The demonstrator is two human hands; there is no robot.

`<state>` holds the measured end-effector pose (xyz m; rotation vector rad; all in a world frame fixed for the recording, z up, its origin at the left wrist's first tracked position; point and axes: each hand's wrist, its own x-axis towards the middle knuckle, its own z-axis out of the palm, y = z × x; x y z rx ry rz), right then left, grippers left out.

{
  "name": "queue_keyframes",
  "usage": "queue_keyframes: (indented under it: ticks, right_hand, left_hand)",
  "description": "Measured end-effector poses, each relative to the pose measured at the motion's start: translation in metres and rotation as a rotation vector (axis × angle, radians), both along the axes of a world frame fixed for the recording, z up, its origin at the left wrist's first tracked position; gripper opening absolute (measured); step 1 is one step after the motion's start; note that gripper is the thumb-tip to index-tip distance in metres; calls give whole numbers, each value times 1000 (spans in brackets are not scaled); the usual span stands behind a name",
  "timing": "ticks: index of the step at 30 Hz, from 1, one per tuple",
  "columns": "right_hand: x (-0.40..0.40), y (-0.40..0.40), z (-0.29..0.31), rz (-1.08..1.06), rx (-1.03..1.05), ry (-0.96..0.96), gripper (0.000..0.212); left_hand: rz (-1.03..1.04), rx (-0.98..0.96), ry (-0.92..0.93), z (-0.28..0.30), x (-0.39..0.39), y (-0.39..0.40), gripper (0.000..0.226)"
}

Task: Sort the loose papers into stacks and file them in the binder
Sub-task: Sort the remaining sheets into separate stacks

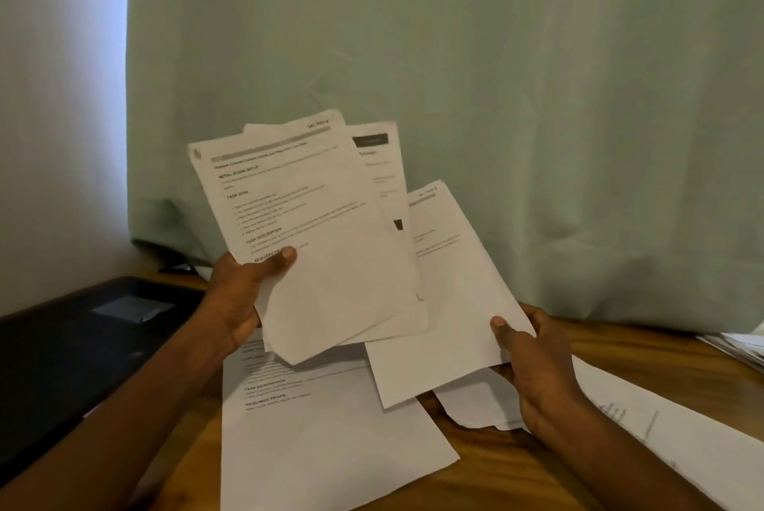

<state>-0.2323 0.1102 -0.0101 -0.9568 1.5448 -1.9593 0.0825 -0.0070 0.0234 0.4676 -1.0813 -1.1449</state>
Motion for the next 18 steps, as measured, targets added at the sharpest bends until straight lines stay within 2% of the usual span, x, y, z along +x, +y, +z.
queue_keyframes:
  ticks: [5, 18]
  right_hand:
    - [-1, 0, 1, -34, -6, 62, 33]
    - [-2, -3, -2, -25, 10, 17, 31]
  left_hand:
    - [64, 31, -23, -2, -5, 2, 43]
    - [120, 26, -31, -2, -7, 2, 38]
